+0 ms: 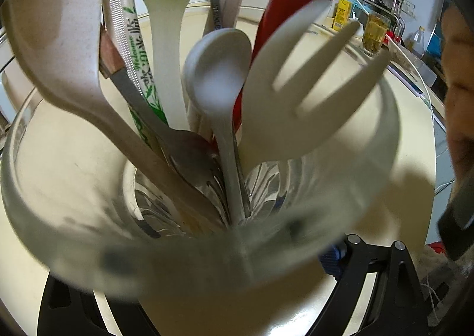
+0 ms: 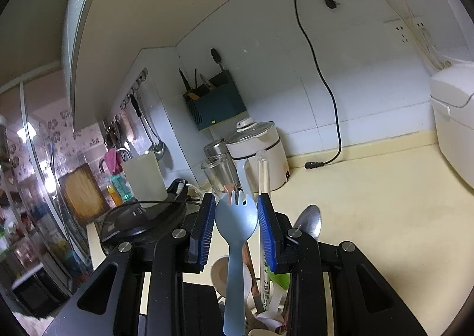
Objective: Organize utensils
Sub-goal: 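Carry the blue spork over the glass while the left tool holds the glass, then lower the blue spork into the glass and open the right tool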
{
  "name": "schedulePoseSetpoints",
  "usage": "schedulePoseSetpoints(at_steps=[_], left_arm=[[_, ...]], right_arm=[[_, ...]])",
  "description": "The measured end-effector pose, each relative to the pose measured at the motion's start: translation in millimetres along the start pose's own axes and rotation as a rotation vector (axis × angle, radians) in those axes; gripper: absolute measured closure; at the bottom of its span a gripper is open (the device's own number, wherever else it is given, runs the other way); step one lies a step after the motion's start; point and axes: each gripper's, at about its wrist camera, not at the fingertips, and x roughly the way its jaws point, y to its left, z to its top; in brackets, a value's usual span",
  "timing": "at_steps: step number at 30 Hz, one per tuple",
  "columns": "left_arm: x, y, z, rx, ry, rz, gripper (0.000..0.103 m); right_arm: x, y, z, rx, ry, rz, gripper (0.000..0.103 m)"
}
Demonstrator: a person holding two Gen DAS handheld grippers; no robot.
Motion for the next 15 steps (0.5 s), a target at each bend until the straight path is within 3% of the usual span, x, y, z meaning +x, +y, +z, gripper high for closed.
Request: schedulePoseSetpoints(at_steps=[10, 15], left_arm=[[-0.7, 3.1, 0.0, -0.006, -0.002, -0.008, 0.009], [-3.0, 9.9, -3.0, -0.009, -0.003, -0.013, 0.009]], right_arm=[[6.6, 2.6, -12.3, -0.044, 0.017, -0.043, 0.073], [0.0, -1.0, -10.1, -0.038, 0.016, -0.045, 0.068]])
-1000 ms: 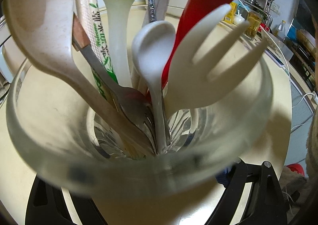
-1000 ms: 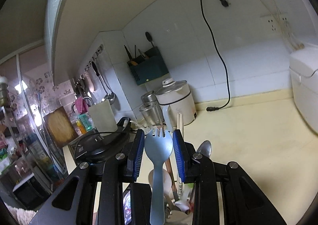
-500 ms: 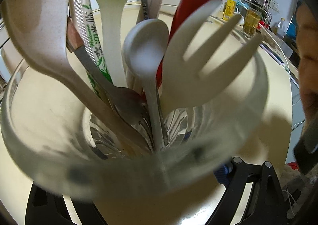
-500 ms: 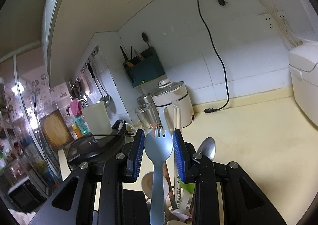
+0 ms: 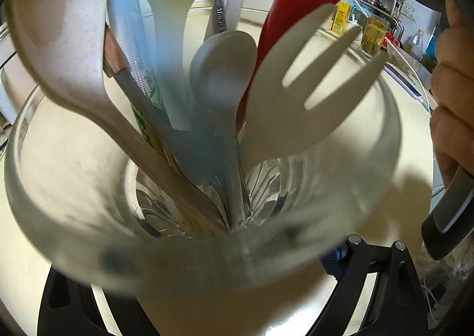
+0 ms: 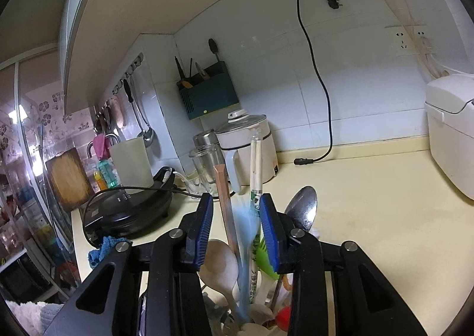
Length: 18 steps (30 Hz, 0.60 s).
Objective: Organize utensils
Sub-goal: 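Lower the blue spork into the glass and open the right tool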
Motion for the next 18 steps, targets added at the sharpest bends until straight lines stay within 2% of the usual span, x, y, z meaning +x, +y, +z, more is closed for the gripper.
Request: schedulePoseSetpoints(at_steps=[5, 14, 18], left_arm=[[-0.5, 3.5, -0.9, 0.002, 0.001, 0.002, 0.009], [0.5, -0.8, 0.5, 0.008, 0.004, 0.01, 0.009], [0.6, -4.1, 1.2, 0.015, 0.006, 0.019, 0.009]], right_arm=[[-8.6, -4.8, 2.6, 0.012, -0.001, -0.022, 0.066], [-52.1, -17.5, -8.3, 0.082, 0.003, -0.024, 0.065], [-72.4, -25.6, -16.2, 0.106, 0.01, -0.064, 0.065]])
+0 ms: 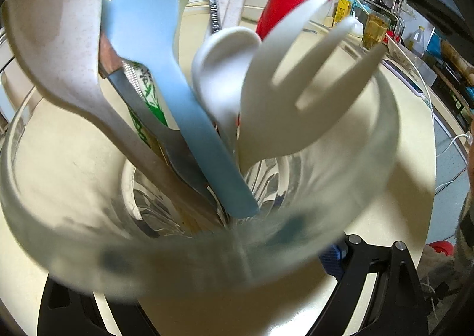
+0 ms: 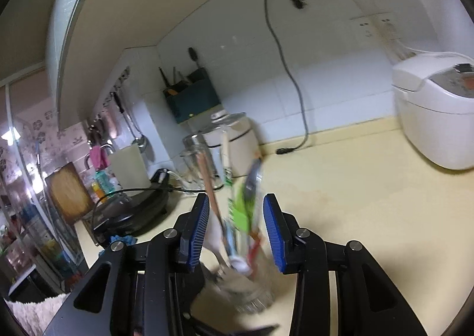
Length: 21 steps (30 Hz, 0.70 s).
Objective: Organize utensils
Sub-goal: 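Lower the blue spork into the glass and open the right tool, then set the glass down on the counter and open the left tool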
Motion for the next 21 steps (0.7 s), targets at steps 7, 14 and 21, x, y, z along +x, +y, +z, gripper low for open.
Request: schedulePoseSetpoints(at_steps=[7, 14, 21], left_arm=[[0.5, 4.0, 2.1, -0.015, 0.001, 0.014, 0.007], [-2.1, 2.0, -0.8, -0.02, 0.001, 0.029, 0.007], [-43.2, -18.9, -30.0, -0.083, -0.117, 0.141, 0.007]], right_arm=[[-23.7, -9.6, -6.4, 0.008, 0.013, -0.028, 0.065], [-35.7, -10.5, -14.8, 0.003, 0.043, -0.037, 0.065], [-39.4, -9.4, -25.9, 0.022, 0.101, 0.003, 0.065]])
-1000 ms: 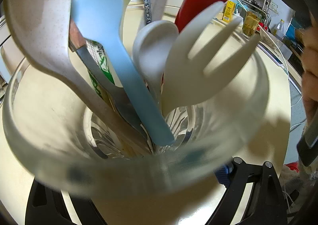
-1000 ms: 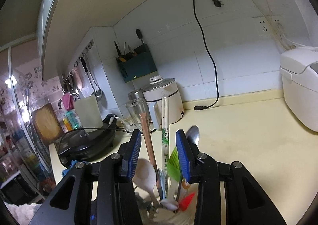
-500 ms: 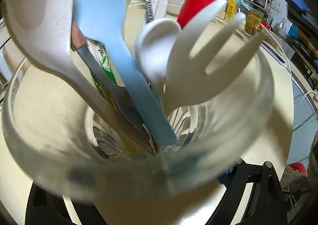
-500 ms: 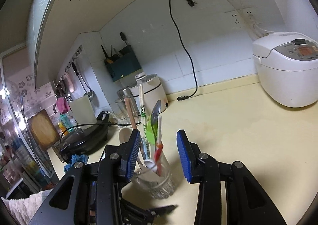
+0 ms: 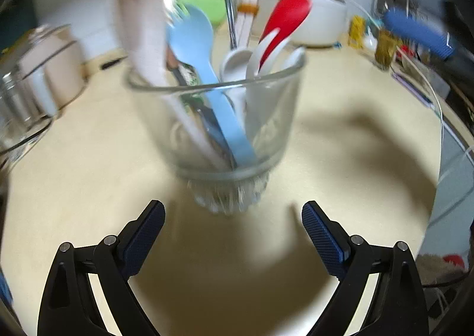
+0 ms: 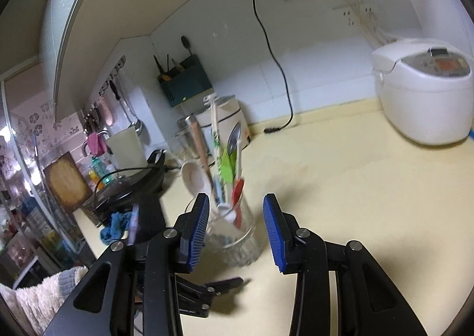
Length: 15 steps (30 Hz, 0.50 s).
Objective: Organize utensils
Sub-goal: 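Set the glass down on the counter and open the left tool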
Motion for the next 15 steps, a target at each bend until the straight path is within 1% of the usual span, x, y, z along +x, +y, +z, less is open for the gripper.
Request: schedulePoseSetpoints(at_steps=[3, 8, 9, 11, 13, 15], left_arm=[[-18.5, -12.5, -11.1, -0.063, -0.037, 0.032, 0.007], [-43.6, -27.6, -8.8, -0.164, -0.084, 0.07, 0.007], [-44.7, -35.2, -4.7, -0.17, -0.08, 0.099, 0.007], [-50.3, -44.8, 0.0, -0.148, -0.066, 0.184, 0.007], [-54.8, -52.5, 1.3, -0.132, -0.073, 0.254, 0.007], [-54.5, -58.1, 2.0, -0.157, -0.075, 0.305, 0.007]], right_arm=[[7.1, 1.9, -7.1, 0.011, 0.039, 0.013, 0.065], [20.1, 6.5, -22.1, 0.023, 0.119, 0.001, 0.065], [22.2, 6.4, -25.2, 0.032, 0.136, -0.003, 0.065], [25.0, 5.9, -31.1, 0.04, 0.162, -0.026, 0.065], [27.3, 6.9, -34.9, 0.028, 0.181, -0.08, 0.065], [27.1, 11.3, -40.2, -0.032, 0.184, -0.164, 0.065]])
